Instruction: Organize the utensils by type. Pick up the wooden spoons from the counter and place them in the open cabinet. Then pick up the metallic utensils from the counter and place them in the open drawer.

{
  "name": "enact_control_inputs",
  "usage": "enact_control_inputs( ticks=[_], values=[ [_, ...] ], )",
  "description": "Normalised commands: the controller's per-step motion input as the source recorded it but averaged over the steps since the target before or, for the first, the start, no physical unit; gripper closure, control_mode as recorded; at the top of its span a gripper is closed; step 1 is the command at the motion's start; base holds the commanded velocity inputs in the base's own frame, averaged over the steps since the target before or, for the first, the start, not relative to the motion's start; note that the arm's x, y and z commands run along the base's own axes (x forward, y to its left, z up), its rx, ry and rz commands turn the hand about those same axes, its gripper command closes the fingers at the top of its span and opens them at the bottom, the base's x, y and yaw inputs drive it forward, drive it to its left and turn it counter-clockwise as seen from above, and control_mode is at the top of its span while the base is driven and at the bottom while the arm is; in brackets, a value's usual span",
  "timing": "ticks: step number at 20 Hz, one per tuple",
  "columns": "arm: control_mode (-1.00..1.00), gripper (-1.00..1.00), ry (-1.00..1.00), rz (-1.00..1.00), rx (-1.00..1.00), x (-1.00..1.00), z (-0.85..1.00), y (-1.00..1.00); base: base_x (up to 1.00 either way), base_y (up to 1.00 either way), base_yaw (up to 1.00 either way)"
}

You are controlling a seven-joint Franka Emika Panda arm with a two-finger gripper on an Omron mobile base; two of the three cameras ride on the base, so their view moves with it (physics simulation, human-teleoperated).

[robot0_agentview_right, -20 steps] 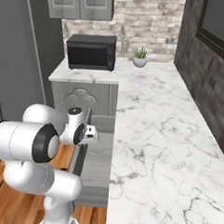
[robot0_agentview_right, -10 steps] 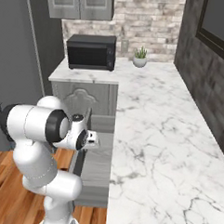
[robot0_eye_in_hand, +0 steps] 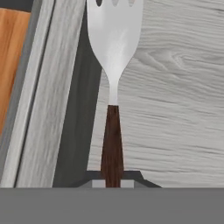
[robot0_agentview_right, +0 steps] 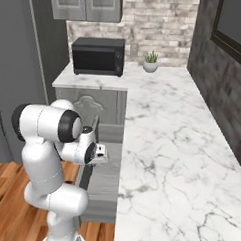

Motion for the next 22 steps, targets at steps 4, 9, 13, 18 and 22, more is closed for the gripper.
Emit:
enact_control_inputs(
  ticks=[4,9,13,18,22],
  values=[
    [-1.00,1.00,0.02,0.00,0.00,0.00,-0.43,0.18,0.00,0.00,0.00],
    [-1.00,1.00,0.03,-0.02,0.02,-0.02,-0.54,0.39,0.00,0.00,0.00],
    [-1.00,1.00,0.00,-0.07,0.06,-0.08,-0.64,0.66,0.00,0.00,0.00],
    [-1.00,1.00,0.00,-0.09,0.04,-0.11,-0.70,0.75,0.00,0.00,0.00],
    [-1.00,1.00,0.00,-0.09,0.00,-0.11,-0.72,0.82,0.00,0.00,0.00]
  ],
)
